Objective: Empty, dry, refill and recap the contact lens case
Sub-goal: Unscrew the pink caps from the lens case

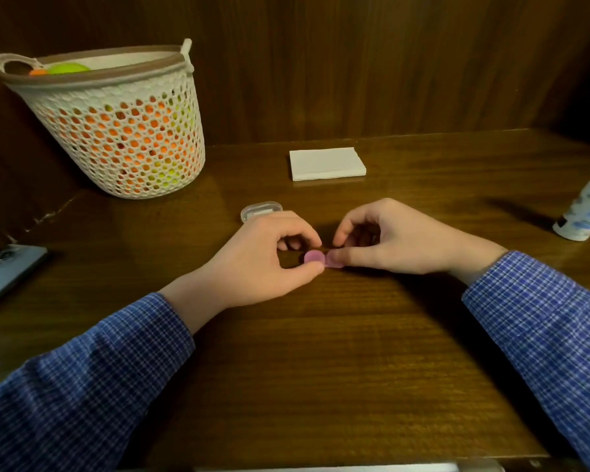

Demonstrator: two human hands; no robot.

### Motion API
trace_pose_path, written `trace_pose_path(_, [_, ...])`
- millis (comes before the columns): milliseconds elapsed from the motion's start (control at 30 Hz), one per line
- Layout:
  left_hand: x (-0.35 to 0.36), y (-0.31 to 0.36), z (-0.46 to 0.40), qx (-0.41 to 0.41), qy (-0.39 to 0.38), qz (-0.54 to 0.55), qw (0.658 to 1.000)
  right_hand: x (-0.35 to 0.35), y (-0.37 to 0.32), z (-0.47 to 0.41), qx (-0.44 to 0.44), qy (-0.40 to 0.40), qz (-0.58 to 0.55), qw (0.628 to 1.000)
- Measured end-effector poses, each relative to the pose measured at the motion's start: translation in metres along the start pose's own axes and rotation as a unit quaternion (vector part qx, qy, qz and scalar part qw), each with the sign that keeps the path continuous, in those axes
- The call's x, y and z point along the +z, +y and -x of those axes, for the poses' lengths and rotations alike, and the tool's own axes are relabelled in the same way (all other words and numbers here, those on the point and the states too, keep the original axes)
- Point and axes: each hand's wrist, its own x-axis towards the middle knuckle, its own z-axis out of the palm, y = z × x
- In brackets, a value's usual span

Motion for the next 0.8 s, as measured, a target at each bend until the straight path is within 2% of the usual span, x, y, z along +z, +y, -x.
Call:
trace_pose_path(267, [-0.006,0.002,0.001,0.013,-0.018,0.004,1.0,0.012,-0.005,0.004,-0.011,0.023,0.046,0.999])
trace_pose_path(567, [-0.004,0.002,0.0,0.045,0.005,0.004,0.999,0.021,-0.011,0.006,-0.009,0.047,0.097,0.994])
trace_pose_path(800, [-0.004,0.0,-0.001,0.061,0.009,-0.005,0.998,0.023,-0.014,0.006,-0.034,0.034,0.099,0.994])
